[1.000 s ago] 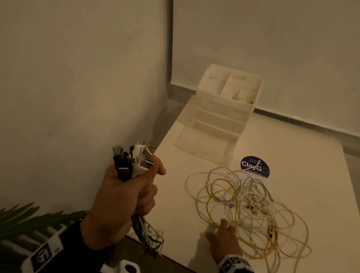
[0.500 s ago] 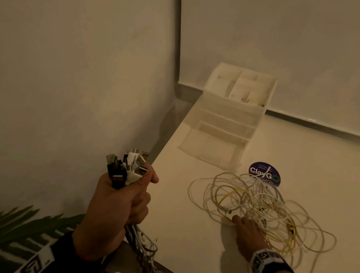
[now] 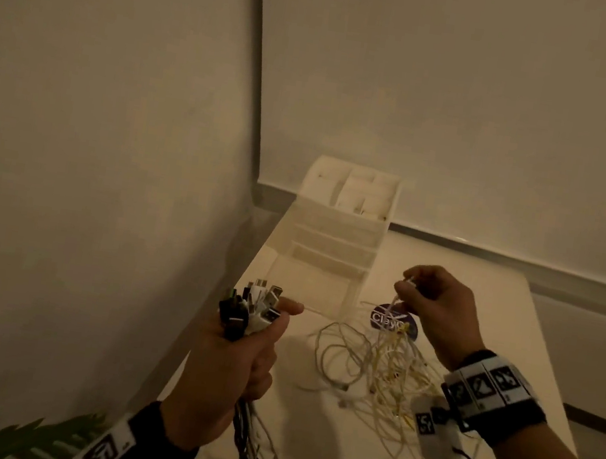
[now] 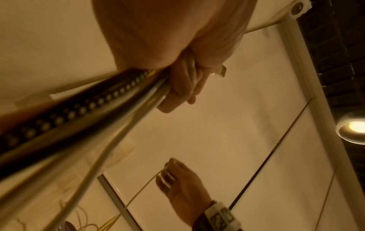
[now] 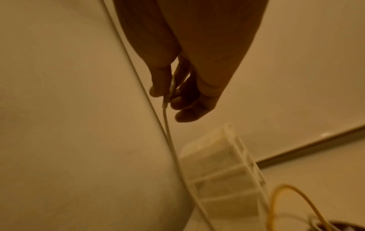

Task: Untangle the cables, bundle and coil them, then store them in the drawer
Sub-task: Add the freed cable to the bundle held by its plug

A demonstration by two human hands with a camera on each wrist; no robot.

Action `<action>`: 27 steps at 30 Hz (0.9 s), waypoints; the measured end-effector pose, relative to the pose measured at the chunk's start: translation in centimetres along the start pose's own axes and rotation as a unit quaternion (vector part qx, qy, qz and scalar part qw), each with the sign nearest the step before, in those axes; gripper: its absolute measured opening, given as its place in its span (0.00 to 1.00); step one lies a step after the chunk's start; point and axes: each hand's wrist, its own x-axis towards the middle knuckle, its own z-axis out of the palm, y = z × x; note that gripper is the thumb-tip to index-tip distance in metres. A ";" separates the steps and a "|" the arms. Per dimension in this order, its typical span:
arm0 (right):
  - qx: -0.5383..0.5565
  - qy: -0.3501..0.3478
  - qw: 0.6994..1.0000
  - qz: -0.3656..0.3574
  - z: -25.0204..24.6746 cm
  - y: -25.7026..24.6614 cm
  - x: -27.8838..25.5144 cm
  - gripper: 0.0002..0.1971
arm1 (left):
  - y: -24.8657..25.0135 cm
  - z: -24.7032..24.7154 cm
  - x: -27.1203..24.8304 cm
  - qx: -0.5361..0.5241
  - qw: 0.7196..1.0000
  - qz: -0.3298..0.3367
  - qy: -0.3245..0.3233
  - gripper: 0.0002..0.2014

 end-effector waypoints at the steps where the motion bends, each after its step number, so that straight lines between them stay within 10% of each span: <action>1: 0.011 0.009 1.000 -0.019 0.0 -1.4 -0.1 0.05 | -0.1 0.4 0.2 0.010 1.000 -0.001 -0.009 0.11; 9: 0.051 -0.099 0.985 -0.135 1.5 -10.1 -4.0 0.07 | 0.2 3.6 2.0 0.014 0.999 0.024 -0.027 0.13; 18: 0.082 -0.168 0.981 -0.043 5.4 -6.9 -9.1 0.25 | -1.3 4.5 1.7 0.018 0.999 -0.015 0.027 0.20; 27: 0.126 -0.066 0.990 -0.011 5.8 -6.8 -10.4 0.03 | -1.6 4.8 2.3 0.022 0.999 -0.016 -0.038 0.18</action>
